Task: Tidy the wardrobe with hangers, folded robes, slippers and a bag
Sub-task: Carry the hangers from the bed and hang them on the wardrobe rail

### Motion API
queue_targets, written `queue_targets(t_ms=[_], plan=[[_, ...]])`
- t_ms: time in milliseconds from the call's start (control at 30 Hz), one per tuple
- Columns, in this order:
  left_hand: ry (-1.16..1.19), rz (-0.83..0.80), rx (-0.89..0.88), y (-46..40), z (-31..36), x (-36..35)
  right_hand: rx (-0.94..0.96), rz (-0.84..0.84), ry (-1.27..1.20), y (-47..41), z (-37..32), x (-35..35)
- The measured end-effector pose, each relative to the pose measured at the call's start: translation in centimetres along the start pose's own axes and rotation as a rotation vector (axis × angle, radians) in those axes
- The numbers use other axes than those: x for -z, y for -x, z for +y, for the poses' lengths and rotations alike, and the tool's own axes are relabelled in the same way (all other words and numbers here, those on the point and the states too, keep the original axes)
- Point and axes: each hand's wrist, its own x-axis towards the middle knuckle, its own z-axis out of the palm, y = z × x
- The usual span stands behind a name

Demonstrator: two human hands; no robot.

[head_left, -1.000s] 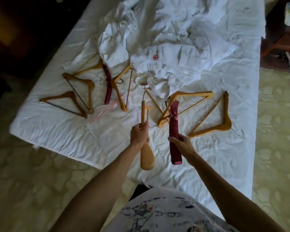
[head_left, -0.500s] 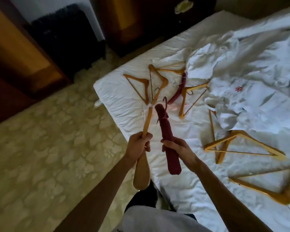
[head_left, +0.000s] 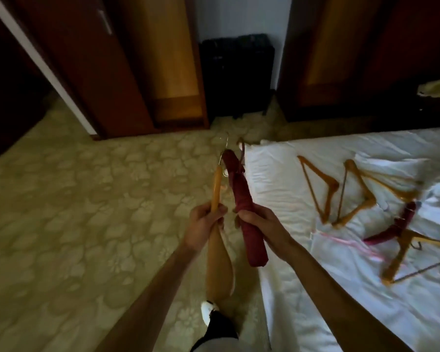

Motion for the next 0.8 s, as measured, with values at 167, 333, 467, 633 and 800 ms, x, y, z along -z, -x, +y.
queue_targets(t_ms=[167, 333, 467, 633, 800], plan=[[0.051, 0.056, -0.075, -7.0, 4.5, 8.2, 0.039, -0.077, 0.035, -10.7, -3.8, -5.5], [0.029, 0.088, -0.121, -14.5, 7.8, 13.7, 0.052, -0.109, 0.064, -19.3, -6.3, -8.3], [0.036, 0.086, -0.145, -21.5, 9.4, 16.3, 0.044, -0.11, 0.059, -26.0, -7.6, -8.4], [0.025, 0.062, -0.136, -32.9, 10.7, 19.2, 0.036, -0.049, 0.025, -37.1, -9.6, -7.8], [0.041, 0.024, -0.135, -46.2, 14.1, 23.0, 0.095, -0.023, 0.037, -51.1, -13.8, -7.9]])
